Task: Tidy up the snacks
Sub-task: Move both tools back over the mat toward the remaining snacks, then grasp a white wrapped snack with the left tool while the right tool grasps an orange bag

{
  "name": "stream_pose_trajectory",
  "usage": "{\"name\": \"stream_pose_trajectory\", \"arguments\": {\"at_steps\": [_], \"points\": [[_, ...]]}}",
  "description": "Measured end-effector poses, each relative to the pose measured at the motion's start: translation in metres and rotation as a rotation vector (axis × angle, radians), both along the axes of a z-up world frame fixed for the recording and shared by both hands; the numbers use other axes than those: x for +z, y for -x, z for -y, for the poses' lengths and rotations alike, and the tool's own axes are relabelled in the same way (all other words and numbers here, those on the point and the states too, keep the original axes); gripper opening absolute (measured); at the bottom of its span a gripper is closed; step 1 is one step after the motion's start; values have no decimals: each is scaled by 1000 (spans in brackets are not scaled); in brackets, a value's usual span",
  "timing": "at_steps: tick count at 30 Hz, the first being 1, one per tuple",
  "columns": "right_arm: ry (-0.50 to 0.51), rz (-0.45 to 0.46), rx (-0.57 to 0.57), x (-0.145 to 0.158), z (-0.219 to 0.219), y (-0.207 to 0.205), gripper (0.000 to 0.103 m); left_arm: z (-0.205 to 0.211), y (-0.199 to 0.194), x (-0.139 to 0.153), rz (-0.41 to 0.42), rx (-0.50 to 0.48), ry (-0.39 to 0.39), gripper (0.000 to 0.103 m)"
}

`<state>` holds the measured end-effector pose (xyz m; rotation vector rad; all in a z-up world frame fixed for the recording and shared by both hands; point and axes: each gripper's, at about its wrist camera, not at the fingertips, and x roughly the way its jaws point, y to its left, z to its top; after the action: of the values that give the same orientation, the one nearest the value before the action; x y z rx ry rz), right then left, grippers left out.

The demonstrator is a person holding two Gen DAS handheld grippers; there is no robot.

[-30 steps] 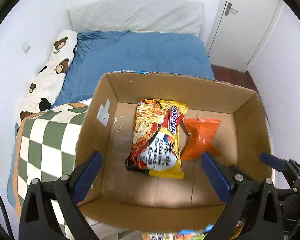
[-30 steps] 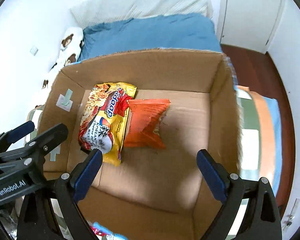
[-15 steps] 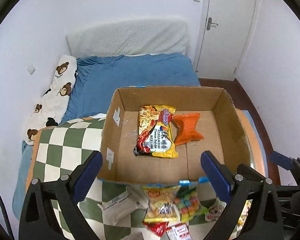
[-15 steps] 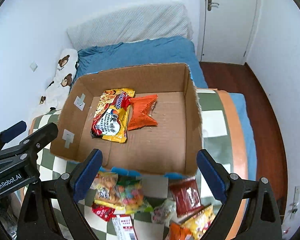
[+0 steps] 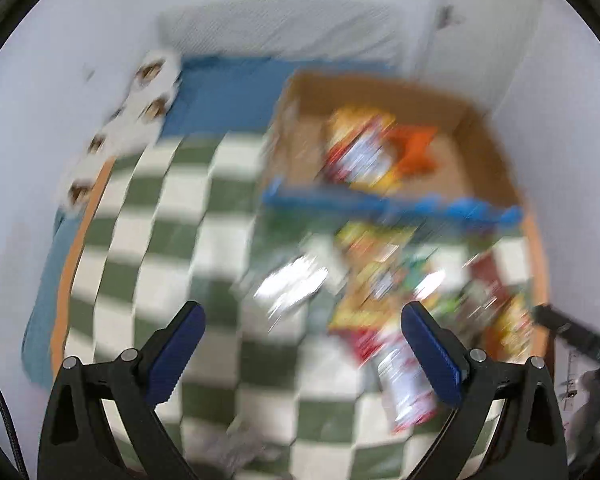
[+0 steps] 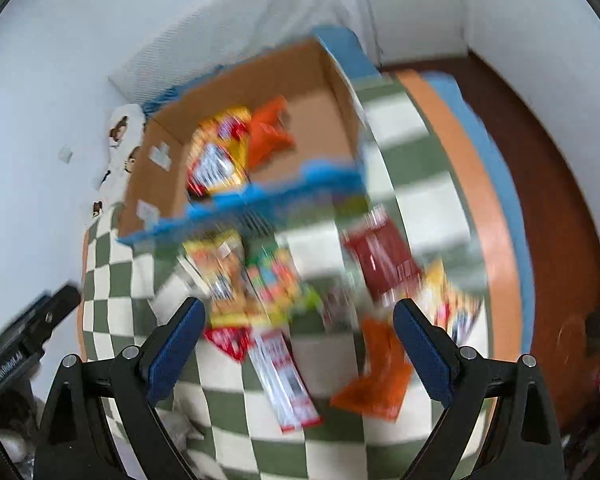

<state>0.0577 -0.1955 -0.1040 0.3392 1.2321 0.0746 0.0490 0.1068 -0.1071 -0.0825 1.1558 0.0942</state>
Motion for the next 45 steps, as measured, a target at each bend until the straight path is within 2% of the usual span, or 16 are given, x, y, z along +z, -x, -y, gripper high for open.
{"name": "stream_pose_trajectory", "arguments": {"at_steps": [6, 9, 12, 15, 18, 21, 24, 26, 28, 31, 36, 39, 41, 42, 43, 45], "points": [[-39, -160, -78, -71, 23, 43, 97, -61, 67, -96, -283, 161, 45, 100], [-40, -206, -108, -97, 29, 51, 97, -74, 95, -122, -314, 197, 56, 100], [-30, -242, -107, -115, 31, 55, 97, -64, 108, -139, -333, 75, 7, 100], [0, -266, -78, -126, 27, 57, 97, -33, 115, -161, -374, -163, -157, 100], [21, -278, -57, -130, 21, 57, 97, -8, 119, -189, -434, -323, -316, 100], [20, -293, -55, -136, 17, 55, 97, -3, 109, -210, -467, -328, -375, 99], [32, -294, -82, -142, 15, 49, 97, -17, 87, -209, -457, -189, -303, 98], [50, -290, -111, -149, 18, 44, 95, -32, 73, -200, -439, -74, -205, 98], [56, -303, -129, -157, 22, 40, 74, -43, 67, -191, -429, -3, -101, 98], [60, -297, -120, -159, 25, 43, 59, -48, 69, -176, -408, 27, -28, 98], [58, -321, -24, -158, 14, 77, 58, -41, 86, -165, -418, -22, -37, 98], [61, -341, 24, -163, 2, 99, 58, -41, 97, -186, -465, -39, -62, 98], [65, -349, 37, -165, -5, 107, 59, -42, 99, -197, -476, -28, -52, 90], [62, -356, 33, -166, -7, 109, 61, -43, 99, -200, -470, -17, -40, 61], [54, -365, 29, -168, -8, 109, 65, -43, 99, -201, -465, -3, -26, 48], [28, -366, 10, -169, -7, 110, 66, -41, 101, -197, -444, 16, -1, 47]]}}
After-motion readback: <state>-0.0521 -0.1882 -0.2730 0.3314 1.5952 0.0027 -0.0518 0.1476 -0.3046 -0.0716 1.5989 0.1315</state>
